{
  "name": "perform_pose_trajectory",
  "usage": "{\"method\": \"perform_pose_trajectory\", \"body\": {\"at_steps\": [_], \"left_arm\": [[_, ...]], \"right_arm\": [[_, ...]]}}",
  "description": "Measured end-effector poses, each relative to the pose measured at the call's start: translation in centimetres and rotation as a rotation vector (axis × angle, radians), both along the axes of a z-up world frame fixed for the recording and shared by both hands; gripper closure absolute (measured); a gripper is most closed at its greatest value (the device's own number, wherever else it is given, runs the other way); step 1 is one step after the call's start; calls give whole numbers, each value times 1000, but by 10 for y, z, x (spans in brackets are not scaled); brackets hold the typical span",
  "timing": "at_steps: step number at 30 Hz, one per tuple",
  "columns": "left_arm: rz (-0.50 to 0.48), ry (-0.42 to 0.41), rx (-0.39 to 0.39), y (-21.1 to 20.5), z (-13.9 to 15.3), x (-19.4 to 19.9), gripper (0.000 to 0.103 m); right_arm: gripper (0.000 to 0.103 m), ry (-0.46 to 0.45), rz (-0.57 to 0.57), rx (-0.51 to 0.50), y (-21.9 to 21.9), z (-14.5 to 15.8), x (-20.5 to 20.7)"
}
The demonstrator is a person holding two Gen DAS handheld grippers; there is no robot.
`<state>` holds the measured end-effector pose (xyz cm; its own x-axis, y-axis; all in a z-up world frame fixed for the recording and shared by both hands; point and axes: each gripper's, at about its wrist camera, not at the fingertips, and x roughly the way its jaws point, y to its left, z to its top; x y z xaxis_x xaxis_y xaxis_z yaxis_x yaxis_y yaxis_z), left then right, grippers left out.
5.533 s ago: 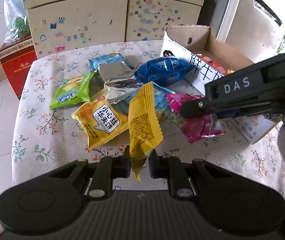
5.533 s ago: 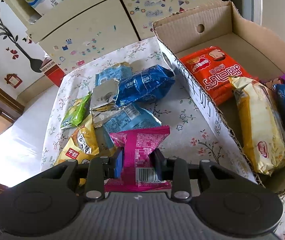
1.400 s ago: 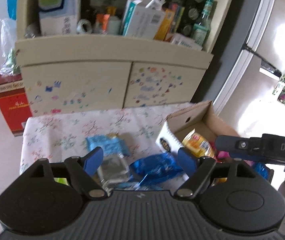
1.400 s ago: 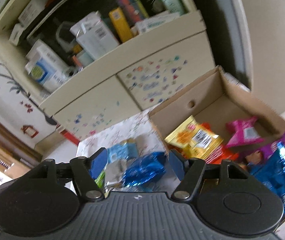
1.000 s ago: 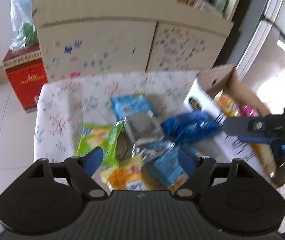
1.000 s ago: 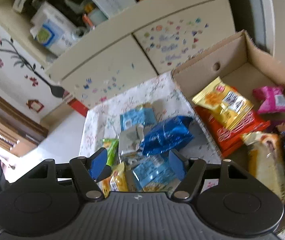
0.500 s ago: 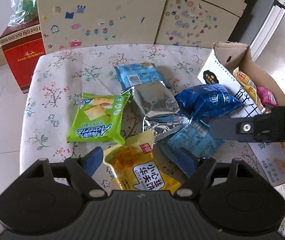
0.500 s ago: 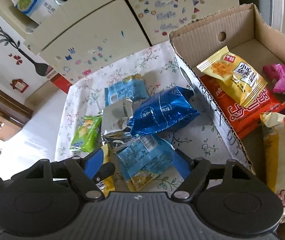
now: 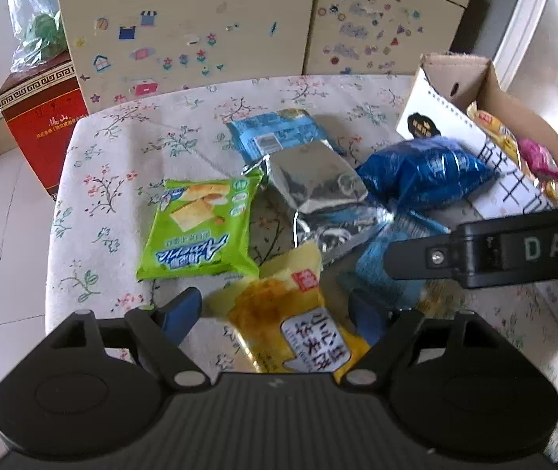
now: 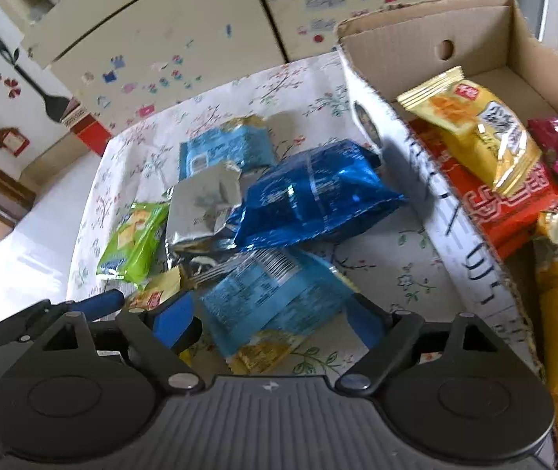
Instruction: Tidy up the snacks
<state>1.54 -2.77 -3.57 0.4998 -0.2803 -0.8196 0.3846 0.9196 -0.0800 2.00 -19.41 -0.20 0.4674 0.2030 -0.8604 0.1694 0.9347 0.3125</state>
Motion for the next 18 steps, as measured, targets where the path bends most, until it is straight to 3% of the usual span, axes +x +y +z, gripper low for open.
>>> {"method": "perform_pose_trajectory", "body": {"at_steps": [4, 11, 16, 18], "left_arm": [[-2, -21, 47, 6, -2, -6, 21], [-5, -34, 57, 11, -2, -7, 21], [-21, -37, 63, 6, -4, -8, 12], [-21, -41, 67, 4, -5, -9, 10]], "right_arm": [[11, 4, 33, -14, 5, -3, 0], [8, -9, 56, -53, 13, -4, 1], [8, -29, 78, -110, 23, -5, -1], [14, -40, 96, -151, 27, -5, -2]]}}
